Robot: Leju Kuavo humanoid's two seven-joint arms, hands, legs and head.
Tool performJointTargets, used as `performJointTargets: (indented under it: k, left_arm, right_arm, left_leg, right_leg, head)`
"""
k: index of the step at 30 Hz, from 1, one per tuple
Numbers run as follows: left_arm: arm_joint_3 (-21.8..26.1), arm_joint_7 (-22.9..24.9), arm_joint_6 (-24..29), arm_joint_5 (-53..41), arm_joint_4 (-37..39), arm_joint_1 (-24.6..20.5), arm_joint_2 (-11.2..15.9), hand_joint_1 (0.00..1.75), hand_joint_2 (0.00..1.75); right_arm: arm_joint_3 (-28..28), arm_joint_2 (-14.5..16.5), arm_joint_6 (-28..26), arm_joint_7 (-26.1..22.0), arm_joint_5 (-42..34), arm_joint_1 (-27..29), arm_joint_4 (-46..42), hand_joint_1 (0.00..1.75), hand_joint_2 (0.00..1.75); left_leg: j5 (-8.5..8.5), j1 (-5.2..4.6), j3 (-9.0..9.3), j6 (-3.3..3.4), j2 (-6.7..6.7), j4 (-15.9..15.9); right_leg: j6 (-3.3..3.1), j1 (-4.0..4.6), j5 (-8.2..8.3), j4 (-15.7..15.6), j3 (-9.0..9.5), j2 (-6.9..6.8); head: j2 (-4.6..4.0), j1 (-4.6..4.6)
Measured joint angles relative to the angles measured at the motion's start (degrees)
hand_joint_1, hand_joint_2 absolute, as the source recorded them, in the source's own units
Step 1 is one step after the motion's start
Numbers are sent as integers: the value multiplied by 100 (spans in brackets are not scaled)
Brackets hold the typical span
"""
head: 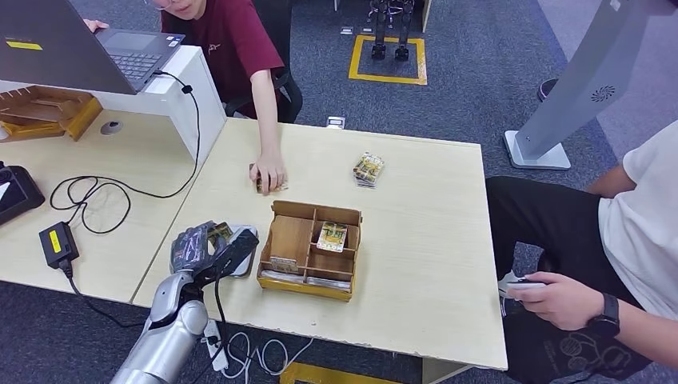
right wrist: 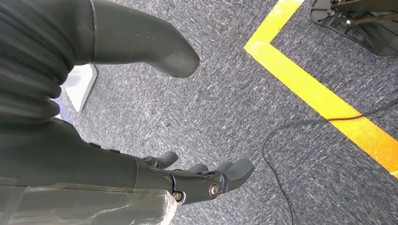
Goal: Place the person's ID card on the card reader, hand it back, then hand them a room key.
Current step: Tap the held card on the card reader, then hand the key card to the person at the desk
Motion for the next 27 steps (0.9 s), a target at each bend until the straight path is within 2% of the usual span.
performJointTargets:
  k: [10, 22, 24, 27]
  left_arm:
    - [-2, 96, -61, -181, 46, -19, -30, 175, 175]
    - [-26, 284, 120, -566, 234, -66, -80, 175, 175]
    - [-26, 165, 150, -467, 258, -65, -97, 175, 175]
    - [-20, -436, 167, 201, 224, -31, -137, 175, 175]
  right_arm:
    - [33, 0, -8, -6, -29, -1, -1, 0, 175]
    - [113, 0, -20, -75, -105, -2, -2, 0, 175]
    - [125, 0, -24, -96, -130, -2, -2, 0, 175]
    - [140, 0, -32, -119, -166, -2, 0, 0, 175]
  left_leg:
    - [0, 0, 1, 0, 0, 0]
    - [0, 0, 2, 0, 1, 0]
    - [0, 0, 2, 0, 1, 0]
    - [0, 0, 2, 0, -1, 0]
  right_leg:
    - [0, 0, 0, 0, 0, 0]
    - [0, 0, 0, 0, 1, 1]
    - [0, 0, 0, 0, 1, 1]
    - [0, 0, 0, 0, 2, -1]
  head:
    - [0, 1]
    - [0, 0]
    - [0, 0]
    - [0, 1]
